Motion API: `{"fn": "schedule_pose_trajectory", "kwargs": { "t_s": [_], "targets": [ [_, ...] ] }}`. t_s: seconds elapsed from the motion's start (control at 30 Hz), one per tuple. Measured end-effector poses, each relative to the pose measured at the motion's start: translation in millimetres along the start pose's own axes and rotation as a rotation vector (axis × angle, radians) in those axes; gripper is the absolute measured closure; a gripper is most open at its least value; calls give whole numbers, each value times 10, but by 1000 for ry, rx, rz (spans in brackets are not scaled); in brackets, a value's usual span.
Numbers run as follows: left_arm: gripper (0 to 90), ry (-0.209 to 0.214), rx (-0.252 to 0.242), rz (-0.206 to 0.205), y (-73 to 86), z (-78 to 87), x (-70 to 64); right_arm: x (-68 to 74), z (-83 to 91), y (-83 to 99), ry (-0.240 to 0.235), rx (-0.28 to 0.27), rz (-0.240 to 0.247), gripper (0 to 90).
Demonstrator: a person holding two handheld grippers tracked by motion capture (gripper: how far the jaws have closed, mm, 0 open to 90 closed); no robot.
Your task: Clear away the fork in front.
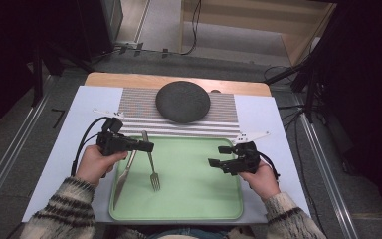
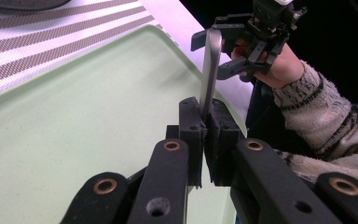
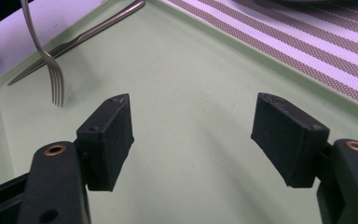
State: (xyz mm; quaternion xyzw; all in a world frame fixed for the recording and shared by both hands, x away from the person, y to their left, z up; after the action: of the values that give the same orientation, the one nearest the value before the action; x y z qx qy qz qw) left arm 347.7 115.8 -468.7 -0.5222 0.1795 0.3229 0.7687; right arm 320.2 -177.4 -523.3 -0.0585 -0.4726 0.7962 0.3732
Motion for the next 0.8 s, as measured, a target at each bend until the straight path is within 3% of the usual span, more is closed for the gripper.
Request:
{"fn": "schedule_pose_trajectory", "kwargs": {
  "t_s": [0.63, 0.8],
  "targets": [
    [873, 2, 20, 22, 195, 97, -26, -20, 189, 205, 34, -4, -24, 266],
    [869, -25, 8, 10, 193, 86, -4, -31, 244, 242, 46, -16, -29, 266]
  ]
}}
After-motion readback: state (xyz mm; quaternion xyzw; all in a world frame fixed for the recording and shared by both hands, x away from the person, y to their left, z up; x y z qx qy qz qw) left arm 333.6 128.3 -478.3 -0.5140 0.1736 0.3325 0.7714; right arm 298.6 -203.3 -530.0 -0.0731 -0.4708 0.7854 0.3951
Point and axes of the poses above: each handheld gripper's, and its own axes: z roughly backward along the jaws, y roughly out of its underside, x roughly to its left, the point moved 7 cm from there along -z, roughly forward along the jaws, and after that the axes turned 5 degrees about -x, right-handed, at the moved point
